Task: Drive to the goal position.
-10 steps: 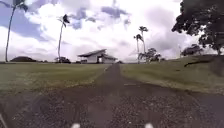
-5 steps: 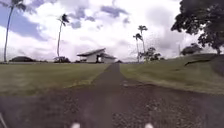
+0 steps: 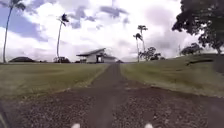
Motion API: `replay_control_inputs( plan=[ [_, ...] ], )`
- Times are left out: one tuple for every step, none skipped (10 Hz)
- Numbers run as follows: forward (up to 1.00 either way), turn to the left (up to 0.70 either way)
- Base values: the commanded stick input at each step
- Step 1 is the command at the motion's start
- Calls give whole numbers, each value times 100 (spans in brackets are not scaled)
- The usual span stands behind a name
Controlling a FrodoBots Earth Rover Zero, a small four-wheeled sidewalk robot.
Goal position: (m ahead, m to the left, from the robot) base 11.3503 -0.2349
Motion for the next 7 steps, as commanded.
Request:
replay_control_inputs(
  plan=[
    [70, 0],
    [70, 0],
    [70, 0],
    [70, 0],
    [70, 0],
    [70, 0],
    [70, 0]
  ],
)
